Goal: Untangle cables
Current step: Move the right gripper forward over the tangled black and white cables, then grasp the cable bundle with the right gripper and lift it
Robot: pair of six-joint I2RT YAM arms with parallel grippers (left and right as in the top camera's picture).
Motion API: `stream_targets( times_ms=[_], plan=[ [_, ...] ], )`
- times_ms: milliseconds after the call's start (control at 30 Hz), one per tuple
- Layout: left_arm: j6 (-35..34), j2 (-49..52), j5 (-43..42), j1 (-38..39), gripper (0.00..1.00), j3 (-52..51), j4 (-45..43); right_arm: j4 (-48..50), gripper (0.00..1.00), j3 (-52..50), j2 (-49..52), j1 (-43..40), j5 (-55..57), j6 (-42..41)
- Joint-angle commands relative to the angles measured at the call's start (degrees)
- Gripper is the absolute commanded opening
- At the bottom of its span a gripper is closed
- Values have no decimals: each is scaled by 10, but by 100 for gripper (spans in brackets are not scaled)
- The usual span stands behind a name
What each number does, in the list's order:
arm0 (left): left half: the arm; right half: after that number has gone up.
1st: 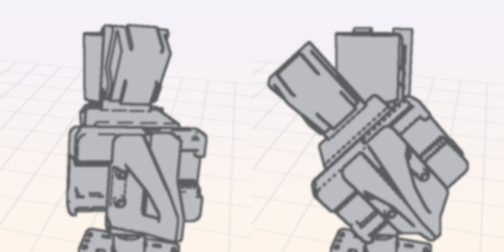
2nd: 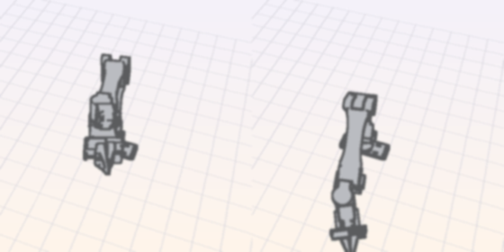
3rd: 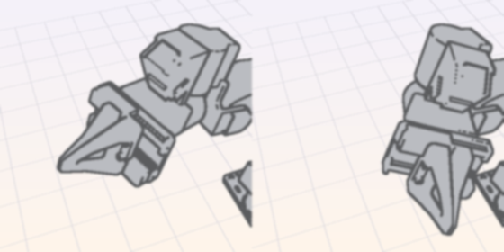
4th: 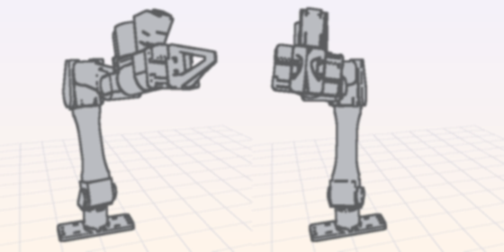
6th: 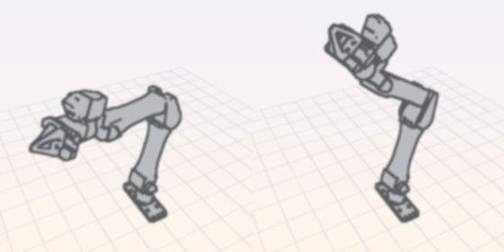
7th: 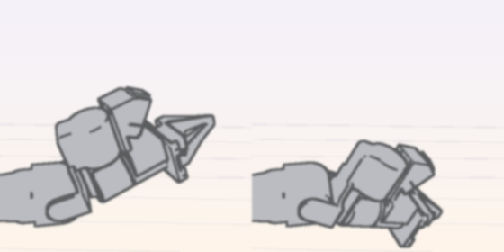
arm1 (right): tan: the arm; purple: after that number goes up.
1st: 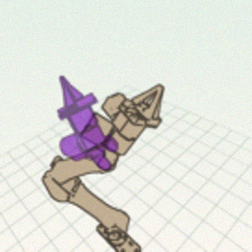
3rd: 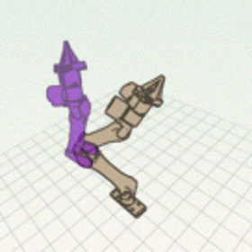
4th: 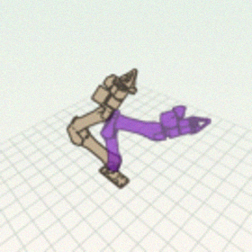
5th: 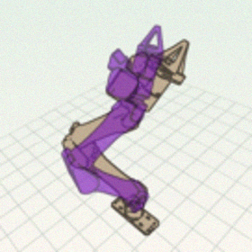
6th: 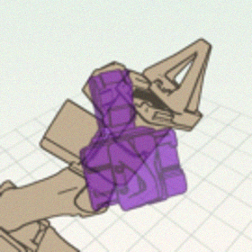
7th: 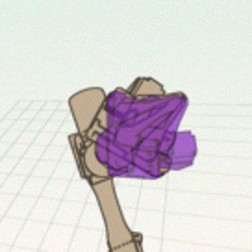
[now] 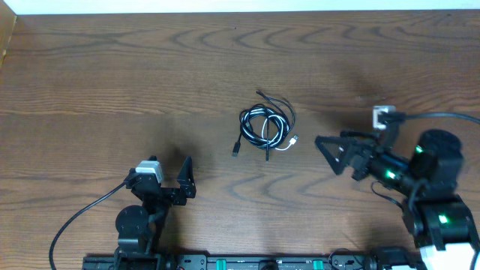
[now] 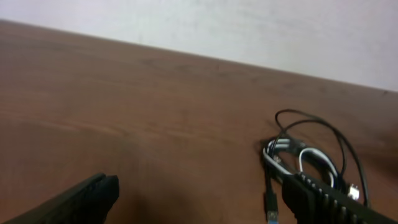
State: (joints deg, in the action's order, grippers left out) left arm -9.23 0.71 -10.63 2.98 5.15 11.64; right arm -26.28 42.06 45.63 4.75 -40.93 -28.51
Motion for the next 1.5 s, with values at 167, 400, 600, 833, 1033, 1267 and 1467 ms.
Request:
stream_targets(
  times_ms=[167, 400, 600, 833, 1033, 1267, 1467],
  plan=[
    [-5, -1, -9, -3, 90, 12, 30, -40, 93, 40, 131, 125, 278, -82],
    [-5, -1, -9, -3, 90, 12, 30, 7, 84, 51, 279, 196, 367, -110],
    [-5, -1, -9, -3, 90, 12, 28, 91, 78, 51, 379, 206, 367, -114],
    [-63, -1, -56, -3, 90, 12, 14, 219, 76, 51, 485, 238, 368, -128],
    [-63, -1, -67, -3, 90, 12, 14, 267, 75, 59, 541, 282, 454, -128],
    [-63, -1, -69, -3, 90, 12, 27, 270, 73, 70, 594, 302, 516, -139],
    [-64, -1, -69, -3, 91, 12, 40, 282, 31, 87, 620, 302, 483, -127]
  ],
)
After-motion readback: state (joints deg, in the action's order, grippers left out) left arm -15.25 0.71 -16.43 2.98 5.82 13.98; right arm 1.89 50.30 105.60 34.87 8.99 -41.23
